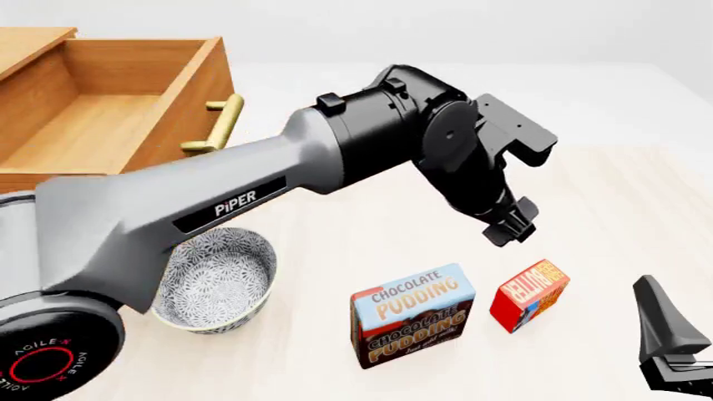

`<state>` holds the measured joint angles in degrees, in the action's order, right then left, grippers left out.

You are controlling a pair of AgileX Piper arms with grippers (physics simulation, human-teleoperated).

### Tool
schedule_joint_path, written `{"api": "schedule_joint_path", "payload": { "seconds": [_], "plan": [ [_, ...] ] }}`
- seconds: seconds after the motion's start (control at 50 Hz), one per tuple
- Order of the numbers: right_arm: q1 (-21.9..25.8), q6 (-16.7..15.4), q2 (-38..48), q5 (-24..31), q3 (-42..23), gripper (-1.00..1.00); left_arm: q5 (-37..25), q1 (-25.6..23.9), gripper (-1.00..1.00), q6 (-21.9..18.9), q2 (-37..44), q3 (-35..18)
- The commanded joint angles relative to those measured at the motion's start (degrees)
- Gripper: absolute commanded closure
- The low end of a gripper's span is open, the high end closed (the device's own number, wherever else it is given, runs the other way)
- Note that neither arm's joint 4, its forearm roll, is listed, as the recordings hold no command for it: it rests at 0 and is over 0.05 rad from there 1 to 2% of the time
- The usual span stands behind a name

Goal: Put the butter at the back in the top drawer of the cabinet and close it.

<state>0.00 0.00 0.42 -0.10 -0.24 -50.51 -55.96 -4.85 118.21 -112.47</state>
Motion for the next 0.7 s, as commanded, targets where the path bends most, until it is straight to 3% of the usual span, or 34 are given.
{"api": "schedule_joint_path", "payload": {
  "seconds": [0.02, 0.48, 0.54, 0.7],
  "plan": [
    [0.0, 0.0, 0.0, 0.0, 0.0, -1.00, -1.1, -1.4, -1.00, 1.2, 4.2, -4.0],
    [0.0, 0.0, 0.0, 0.0, 0.0, -1.00, -2.6, -2.6, -1.00, 2.4, 9.9, -9.5],
    [0.0, 0.0, 0.0, 0.0, 0.0, -1.00, -4.0, -3.4, -1.00, 3.6, 11.7, -12.2],
    [0.0, 0.0, 0.0, 0.0, 0.0, -1.00, -3.8, -3.7, -1.00, 4.0, 12.6, -12.4]
  ]
}}
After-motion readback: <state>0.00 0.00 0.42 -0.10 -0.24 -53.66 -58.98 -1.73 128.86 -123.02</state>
